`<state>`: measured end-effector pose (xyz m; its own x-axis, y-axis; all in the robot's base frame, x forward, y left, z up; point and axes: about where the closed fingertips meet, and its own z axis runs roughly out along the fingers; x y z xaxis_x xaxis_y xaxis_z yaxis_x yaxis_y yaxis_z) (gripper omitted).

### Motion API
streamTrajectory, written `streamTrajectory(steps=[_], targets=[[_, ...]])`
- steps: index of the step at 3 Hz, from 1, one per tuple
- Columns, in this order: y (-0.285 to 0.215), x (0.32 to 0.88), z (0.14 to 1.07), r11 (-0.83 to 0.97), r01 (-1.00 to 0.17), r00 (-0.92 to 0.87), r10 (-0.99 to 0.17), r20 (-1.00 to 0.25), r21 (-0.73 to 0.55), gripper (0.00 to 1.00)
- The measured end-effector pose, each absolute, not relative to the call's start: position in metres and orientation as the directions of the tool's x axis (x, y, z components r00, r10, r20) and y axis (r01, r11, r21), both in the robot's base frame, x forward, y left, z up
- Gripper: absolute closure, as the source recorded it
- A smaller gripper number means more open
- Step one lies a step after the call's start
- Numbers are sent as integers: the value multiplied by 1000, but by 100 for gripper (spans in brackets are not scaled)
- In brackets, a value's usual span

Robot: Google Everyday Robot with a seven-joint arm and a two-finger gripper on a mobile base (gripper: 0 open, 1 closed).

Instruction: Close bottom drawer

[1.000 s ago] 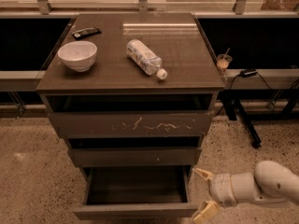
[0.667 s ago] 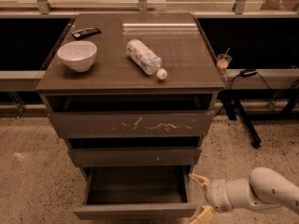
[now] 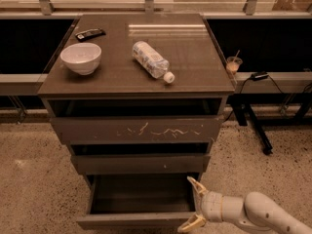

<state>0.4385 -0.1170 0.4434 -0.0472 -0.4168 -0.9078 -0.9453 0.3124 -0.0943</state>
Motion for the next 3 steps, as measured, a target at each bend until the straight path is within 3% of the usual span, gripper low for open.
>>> streamTrajectory(steps=[1,2,3], targets=[[-87,436,381,201,-974,8,-417,-909,-101,0],[-51,419,307,27,-999,-27,-402,-915,17,0],[-38,403,254,-25,-990,-116,-400,-909,138,23]])
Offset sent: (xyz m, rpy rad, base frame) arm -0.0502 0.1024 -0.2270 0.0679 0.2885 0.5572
